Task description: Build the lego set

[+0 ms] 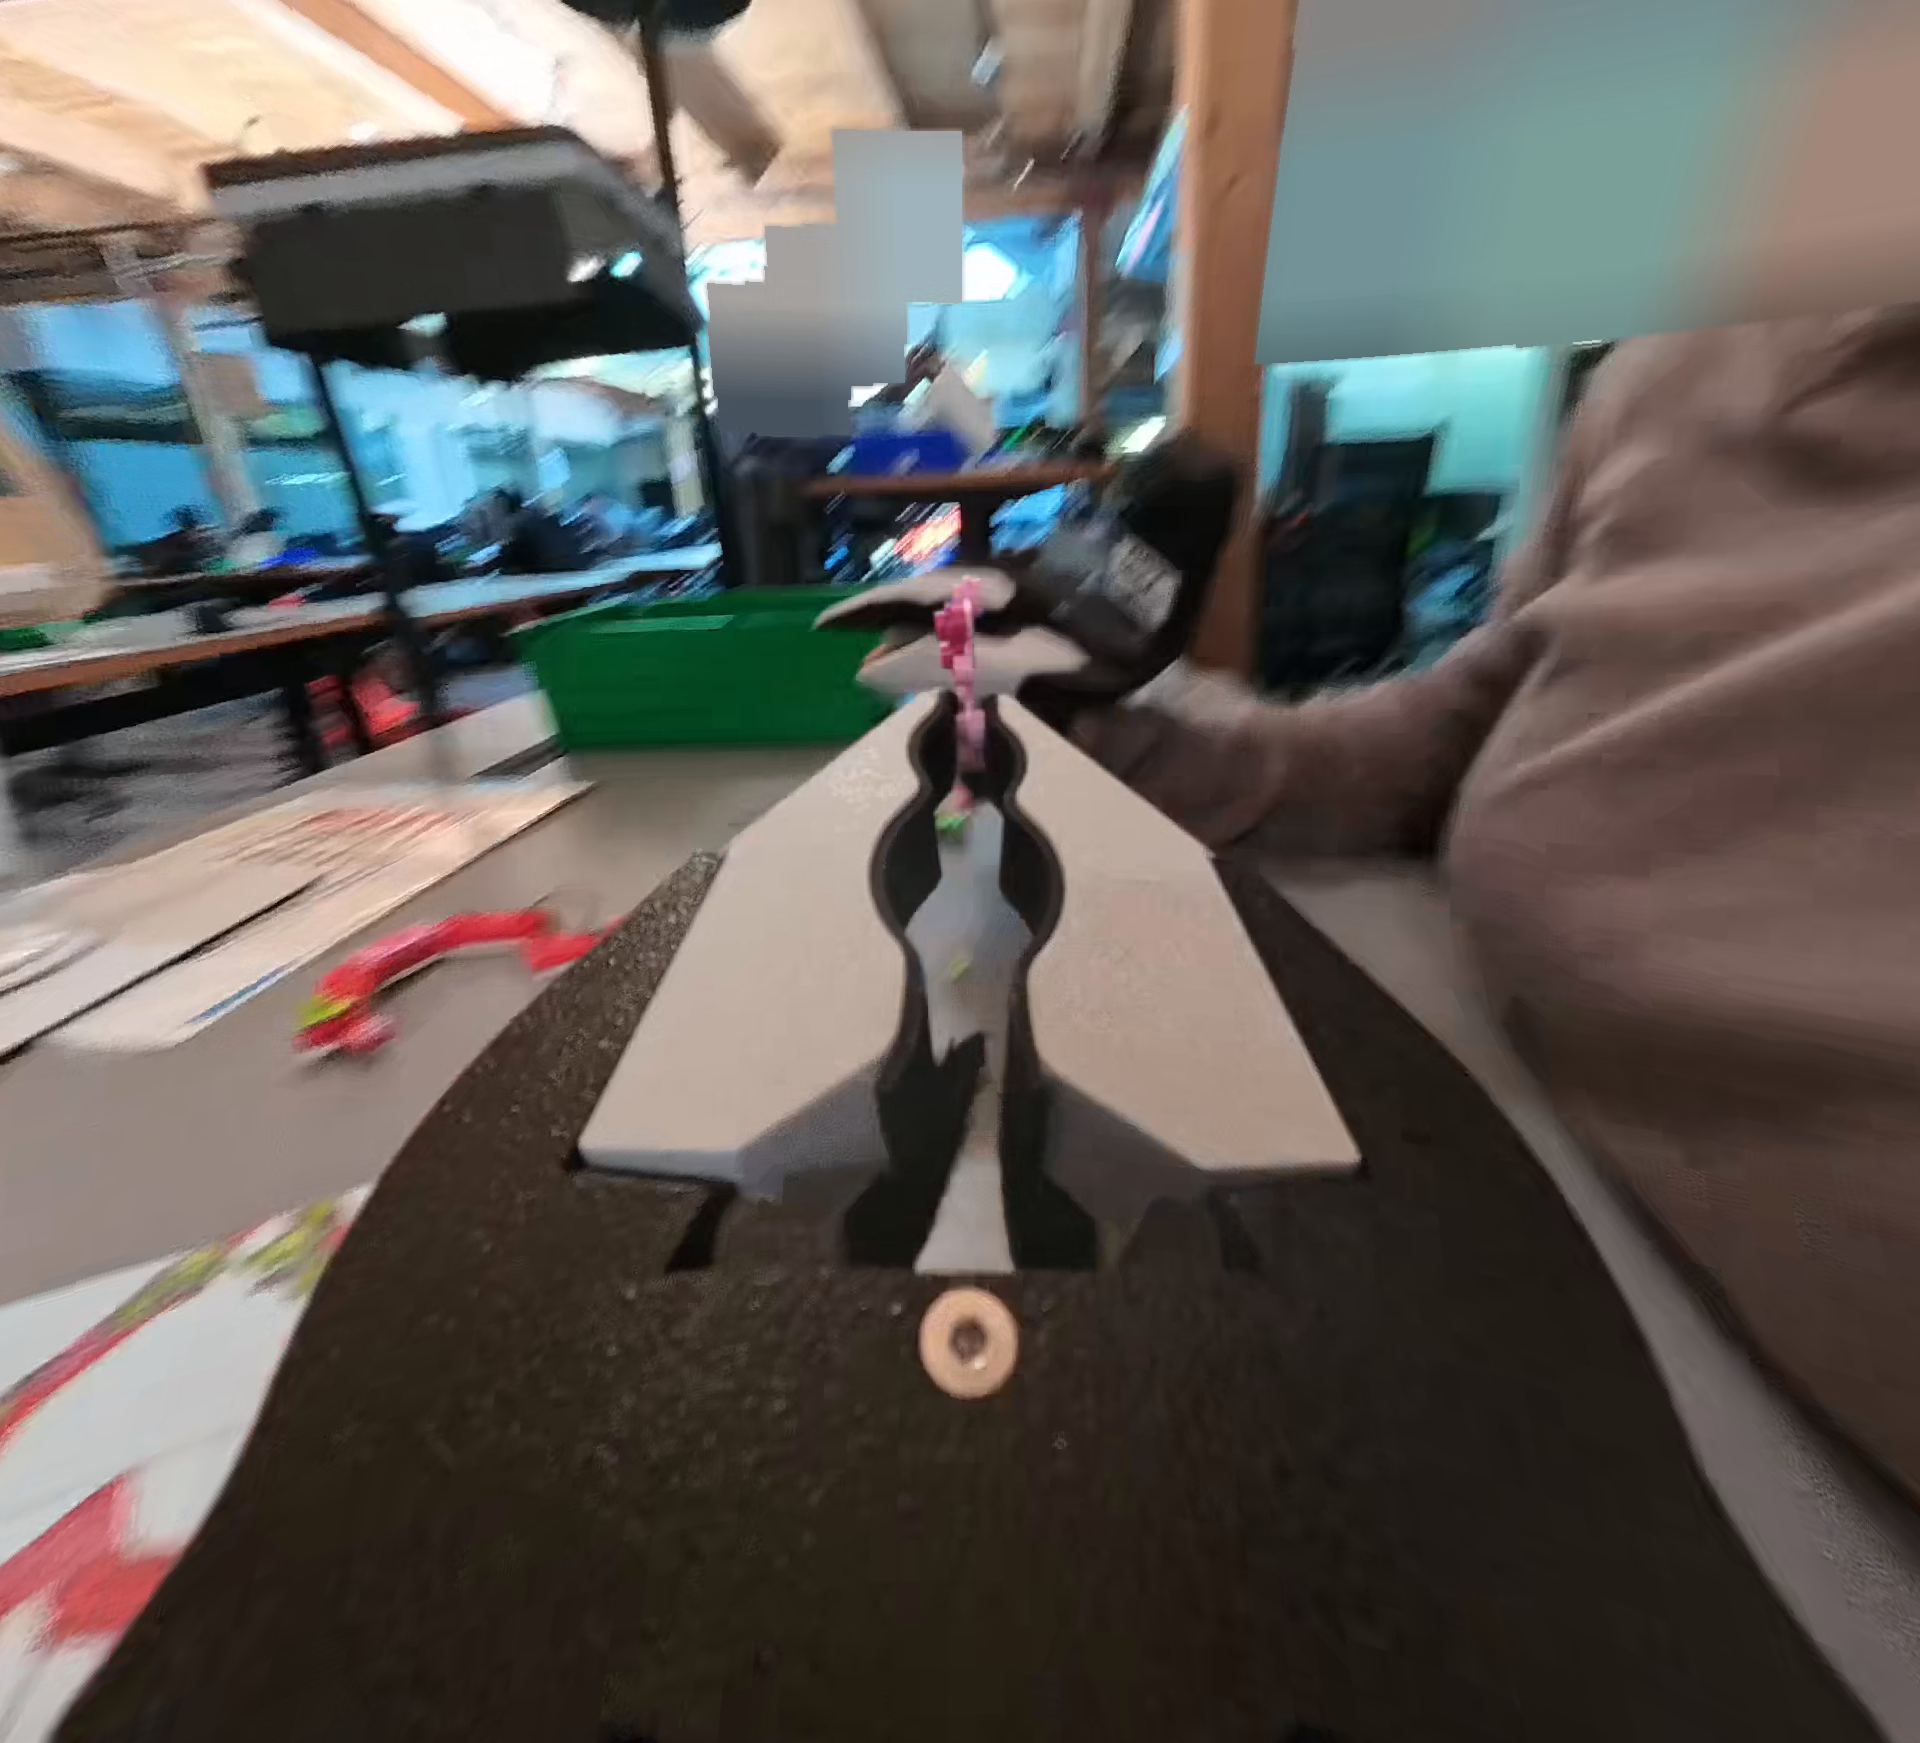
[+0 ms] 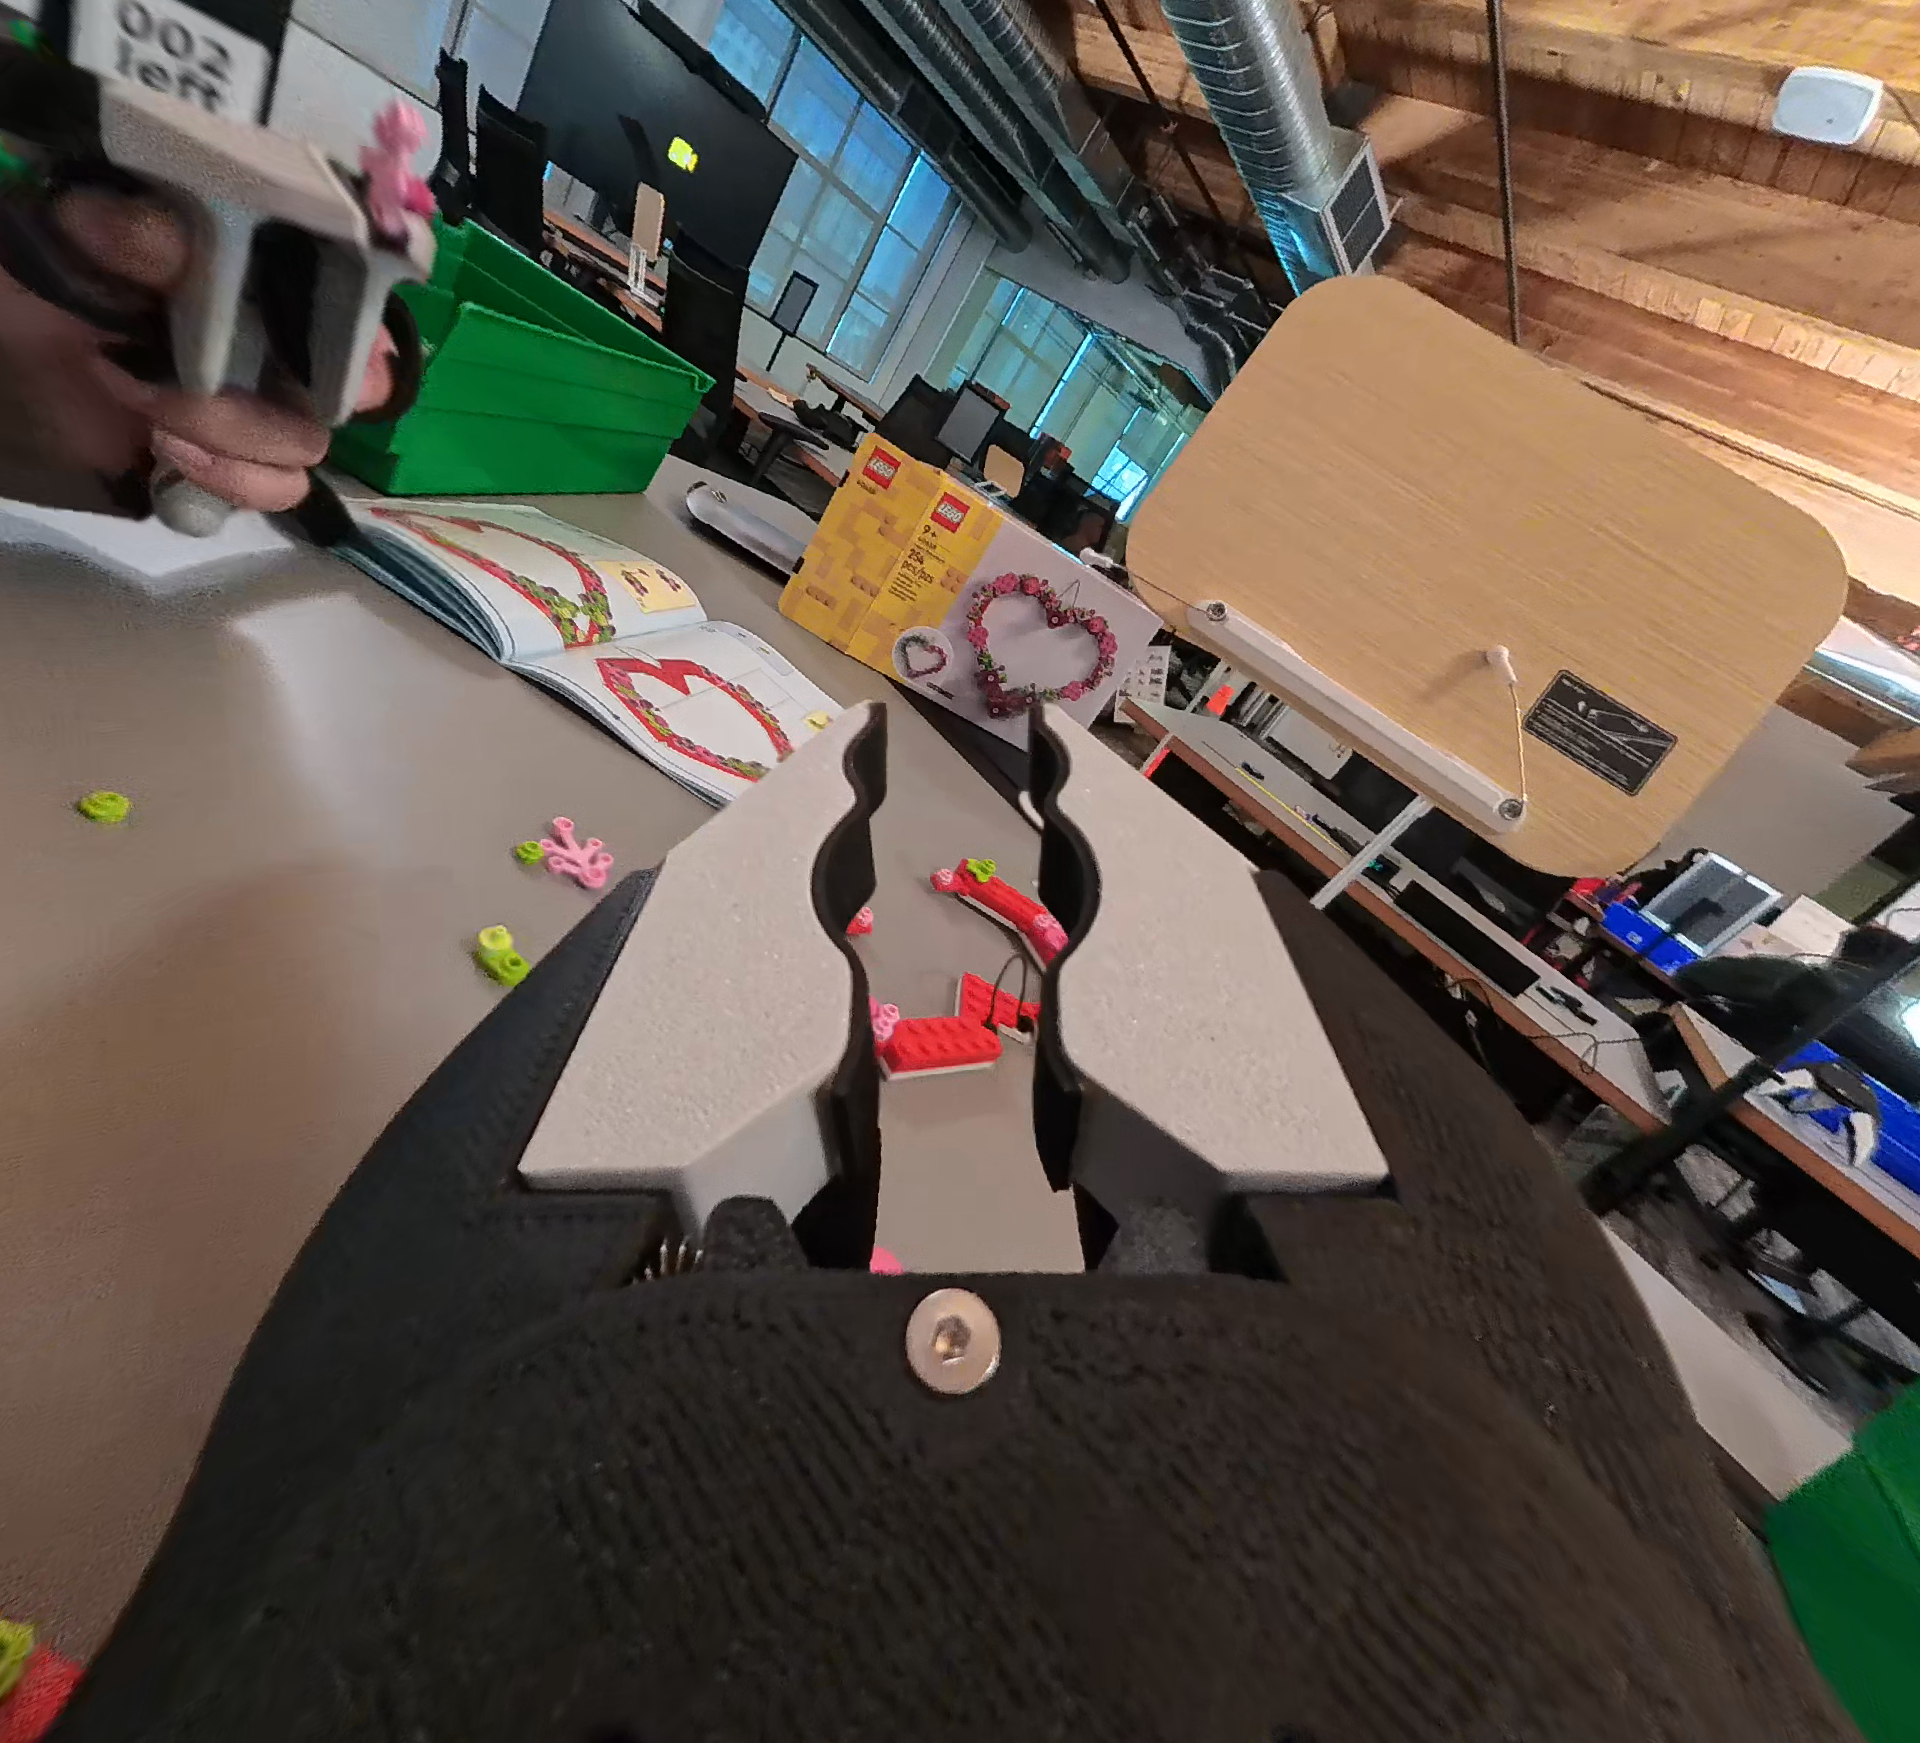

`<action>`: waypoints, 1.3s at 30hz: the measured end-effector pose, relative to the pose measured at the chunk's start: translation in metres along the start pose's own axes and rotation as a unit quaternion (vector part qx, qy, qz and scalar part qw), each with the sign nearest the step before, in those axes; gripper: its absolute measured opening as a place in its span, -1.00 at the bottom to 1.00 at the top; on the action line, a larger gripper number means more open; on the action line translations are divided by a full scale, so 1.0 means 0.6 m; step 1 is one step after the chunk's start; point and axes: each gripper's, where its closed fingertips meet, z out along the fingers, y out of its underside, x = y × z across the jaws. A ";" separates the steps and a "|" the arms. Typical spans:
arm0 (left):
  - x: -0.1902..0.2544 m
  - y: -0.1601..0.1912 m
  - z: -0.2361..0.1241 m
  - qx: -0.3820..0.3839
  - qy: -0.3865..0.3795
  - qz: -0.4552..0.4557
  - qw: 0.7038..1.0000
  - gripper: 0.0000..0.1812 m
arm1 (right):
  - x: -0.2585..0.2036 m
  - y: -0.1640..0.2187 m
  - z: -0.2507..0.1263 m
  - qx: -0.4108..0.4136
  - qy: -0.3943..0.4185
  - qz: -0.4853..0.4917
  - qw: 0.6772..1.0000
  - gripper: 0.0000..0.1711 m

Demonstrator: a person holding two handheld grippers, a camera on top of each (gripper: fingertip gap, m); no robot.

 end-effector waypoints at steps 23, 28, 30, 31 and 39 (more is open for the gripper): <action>-0.106 0.138 -0.025 -0.370 -0.195 0.537 0.733 -0.97 | -0.026 0.007 0.005 -0.011 -0.022 -0.041 0.999 -0.71; -0.111 0.143 -0.021 -0.378 -0.189 0.551 0.720 -0.98 | -0.031 0.003 0.007 -0.014 -0.019 -0.078 0.997 -0.71; -0.112 0.144 -0.020 -0.378 -0.188 0.554 0.717 -0.97 | -0.031 0.006 0.008 -0.017 -0.017 -0.088 0.996 -0.72; -0.112 0.146 -0.020 -0.380 -0.186 0.553 0.718 -0.98 | -0.030 0.008 0.008 -0.019 -0.014 -0.092 0.996 -0.72; -0.116 0.147 -0.025 -0.388 -0.185 0.560 0.709 -0.98 | 0.003 0.016 0.005 -0.017 0.029 -0.064 0.997 -0.73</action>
